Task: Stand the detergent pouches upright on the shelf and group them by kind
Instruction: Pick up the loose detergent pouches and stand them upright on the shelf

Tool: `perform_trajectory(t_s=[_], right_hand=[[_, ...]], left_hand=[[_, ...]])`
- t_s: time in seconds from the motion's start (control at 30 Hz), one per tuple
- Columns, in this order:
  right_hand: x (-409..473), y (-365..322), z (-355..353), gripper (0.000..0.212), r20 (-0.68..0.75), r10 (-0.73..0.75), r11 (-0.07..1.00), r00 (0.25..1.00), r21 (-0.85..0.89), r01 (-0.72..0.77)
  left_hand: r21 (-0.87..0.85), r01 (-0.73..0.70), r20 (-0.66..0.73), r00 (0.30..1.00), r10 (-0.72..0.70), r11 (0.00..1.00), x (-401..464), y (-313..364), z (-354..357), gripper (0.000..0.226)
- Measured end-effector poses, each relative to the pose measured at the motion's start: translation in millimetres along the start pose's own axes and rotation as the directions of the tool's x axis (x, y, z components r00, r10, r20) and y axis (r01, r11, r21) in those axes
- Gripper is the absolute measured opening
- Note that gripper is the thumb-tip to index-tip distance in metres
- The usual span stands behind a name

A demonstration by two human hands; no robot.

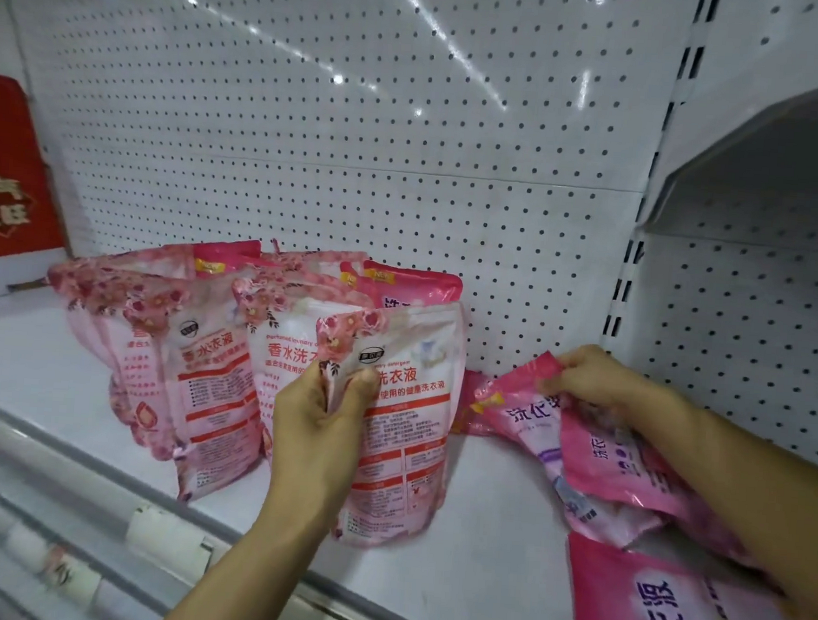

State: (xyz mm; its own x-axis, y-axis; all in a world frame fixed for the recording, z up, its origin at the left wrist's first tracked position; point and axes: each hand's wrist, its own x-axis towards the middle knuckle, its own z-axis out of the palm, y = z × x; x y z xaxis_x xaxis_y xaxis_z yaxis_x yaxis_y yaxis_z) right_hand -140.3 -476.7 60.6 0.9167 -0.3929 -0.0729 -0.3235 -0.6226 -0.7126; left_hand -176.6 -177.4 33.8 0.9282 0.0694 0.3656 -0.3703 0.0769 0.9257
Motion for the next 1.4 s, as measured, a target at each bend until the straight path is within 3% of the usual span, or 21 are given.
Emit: perform_trajectory(t_s=[0.23, 0.43, 0.53, 0.63, 0.77, 0.83, 0.93, 1.03, 1.1, 1.27, 1.4], right_hand=[[-61.7, -54.5, -18.6, 0.011, -0.138, -0.407, 0.884, 0.903, 0.187, 0.428], [-74.8, -95.2, 28.7, 0.014, -0.379, -0.462, 0.787, 0.802, 0.241, 0.567], [-74.7, -101.4, 63.7, 0.009, -0.288, -0.5, 0.818, 0.817, 0.155, 0.555], [-74.9, -102.4, 74.9, 0.017, -0.228, -0.508, 0.839, 0.831, 0.085, 0.537], [-80.9, -96.6, 59.4, 0.016, -0.081, -0.531, 0.808, 0.843, 0.252, 0.533], [-77.4, -82.2, 46.1, 0.039, 0.102, -0.522, 0.827, 0.847, 0.305, 0.473], [-51.7, -47.2, 35.0, 0.048, 0.312, -0.379, 0.925, 0.872, 0.083, 0.372], [-15.8, -13.3, 39.2, 0.047, 0.192, -0.211, 0.925, 0.959, -0.277, 0.259], [1.7, 1.1, 44.4, 0.055, 0.119, -0.156, 0.893, 0.981, -0.407, 0.192], [25.4, 10.4, 54.6, 0.057, 0.031, -0.145, 0.8, 0.989, -0.585, 0.135], [38.4, -1.2, 56.5, 0.064, 0.069, -0.092, 0.827, 0.993, -0.551, 0.114]], left_hand=[[-0.016, -0.128, -0.267, 0.956, 0.119, 0.992, -9.1, 8.1, -30.4, 0.02], [-0.045, -0.191, -0.328, 0.93, 0.167, 0.981, 7.0, 6.3, -46.0, 0.013], [0.025, -0.142, -0.303, 0.942, 0.142, 0.99, 9.9, -7.7, -43.6, 0.013], [0.116, -0.113, -0.242, 0.96, 0.139, 0.987, 11.7, -16.8, -44.9, 0.01], [0.109, -0.111, -0.218, 0.967, 0.133, 0.988, 11.1, -17.3, -50.2, 0.03], [0.107, -0.13, -0.207, 0.967, 0.15, 0.986, 6.7, -16.9, -52.9, 0.028], [0.092, -0.134, -0.177, 0.973, 0.149, 0.987, 0.3, -20.4, -55.4, 0.038], [0.066, -0.098, -0.176, 0.978, 0.108, 0.993, -2.3, -25.4, -53.5, 0.036], [0.049, -0.093, -0.192, 0.976, 0.101, 0.994, -4.5, -25.7, -50.1, 0.035], [-0.004, -0.101, -0.253, 0.963, 0.097, 0.995, -5.6, -27.1, -40.0, 0.031], [-0.128, -0.09, -0.255, 0.965, 0.054, 0.988, -11.3, -28.5, -16.7, 0.023]])
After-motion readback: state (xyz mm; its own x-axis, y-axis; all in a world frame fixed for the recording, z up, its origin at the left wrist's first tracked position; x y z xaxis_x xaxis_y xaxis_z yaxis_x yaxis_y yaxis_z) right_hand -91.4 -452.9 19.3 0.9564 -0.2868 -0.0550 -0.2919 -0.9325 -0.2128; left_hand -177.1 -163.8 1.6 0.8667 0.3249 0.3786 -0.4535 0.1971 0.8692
